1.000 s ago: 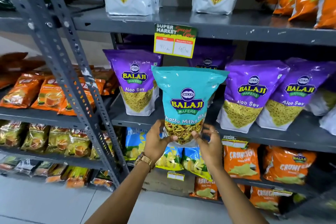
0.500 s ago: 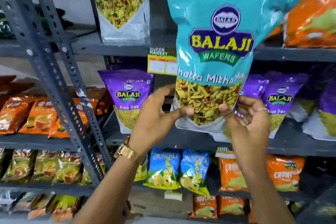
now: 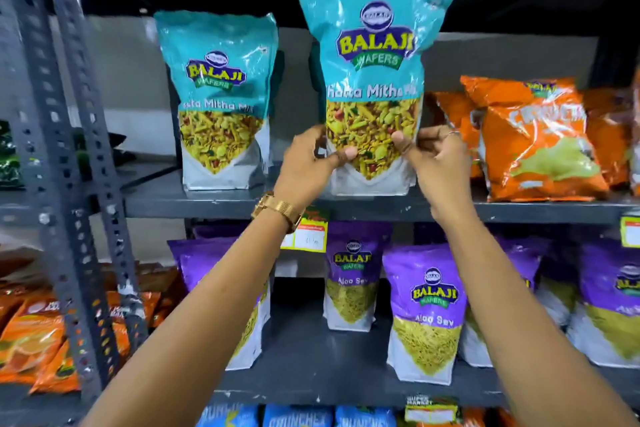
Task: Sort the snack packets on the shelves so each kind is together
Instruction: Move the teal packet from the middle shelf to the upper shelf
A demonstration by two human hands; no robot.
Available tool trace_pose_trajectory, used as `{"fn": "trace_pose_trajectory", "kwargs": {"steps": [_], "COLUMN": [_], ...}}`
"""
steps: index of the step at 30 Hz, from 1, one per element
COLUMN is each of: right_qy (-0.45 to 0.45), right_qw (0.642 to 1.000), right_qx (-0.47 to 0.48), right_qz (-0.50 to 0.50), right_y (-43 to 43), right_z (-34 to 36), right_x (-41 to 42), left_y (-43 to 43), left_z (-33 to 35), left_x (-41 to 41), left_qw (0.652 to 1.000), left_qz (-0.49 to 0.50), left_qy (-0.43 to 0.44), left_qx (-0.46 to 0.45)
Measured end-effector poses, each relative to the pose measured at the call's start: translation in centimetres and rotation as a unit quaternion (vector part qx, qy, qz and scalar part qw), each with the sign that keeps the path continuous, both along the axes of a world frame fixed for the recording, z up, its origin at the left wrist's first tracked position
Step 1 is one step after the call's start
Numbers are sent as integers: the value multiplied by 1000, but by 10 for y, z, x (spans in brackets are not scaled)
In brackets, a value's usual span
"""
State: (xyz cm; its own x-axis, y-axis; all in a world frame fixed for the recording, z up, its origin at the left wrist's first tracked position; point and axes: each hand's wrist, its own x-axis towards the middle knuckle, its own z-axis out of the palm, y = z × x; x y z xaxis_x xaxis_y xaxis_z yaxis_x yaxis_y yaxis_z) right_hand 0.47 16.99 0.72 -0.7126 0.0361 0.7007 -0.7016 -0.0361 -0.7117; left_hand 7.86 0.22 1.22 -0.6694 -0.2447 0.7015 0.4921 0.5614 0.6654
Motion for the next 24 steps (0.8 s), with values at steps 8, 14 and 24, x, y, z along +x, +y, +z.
{"fn": "trace_pose_trajectory", "kwargs": {"steps": [8, 14, 24], "right_qy": [-80, -97, -92], "right_qw": [997, 994, 989], "right_qx": [3, 47, 95], "right_qz": [-7, 15, 59], "right_y": [-24, -33, -31], "right_z": [-17, -14, -18], "right_x": [-52, -66, -80], "left_y": [-12, -19, -25], "left_z": [-13, -14, -13], "left_x": [-51, -70, -78], "left_qw": [997, 996, 986], "left_qz": [33, 33, 21], "left_qy": [-53, -75, -134], "left_qx": [35, 45, 93]}}
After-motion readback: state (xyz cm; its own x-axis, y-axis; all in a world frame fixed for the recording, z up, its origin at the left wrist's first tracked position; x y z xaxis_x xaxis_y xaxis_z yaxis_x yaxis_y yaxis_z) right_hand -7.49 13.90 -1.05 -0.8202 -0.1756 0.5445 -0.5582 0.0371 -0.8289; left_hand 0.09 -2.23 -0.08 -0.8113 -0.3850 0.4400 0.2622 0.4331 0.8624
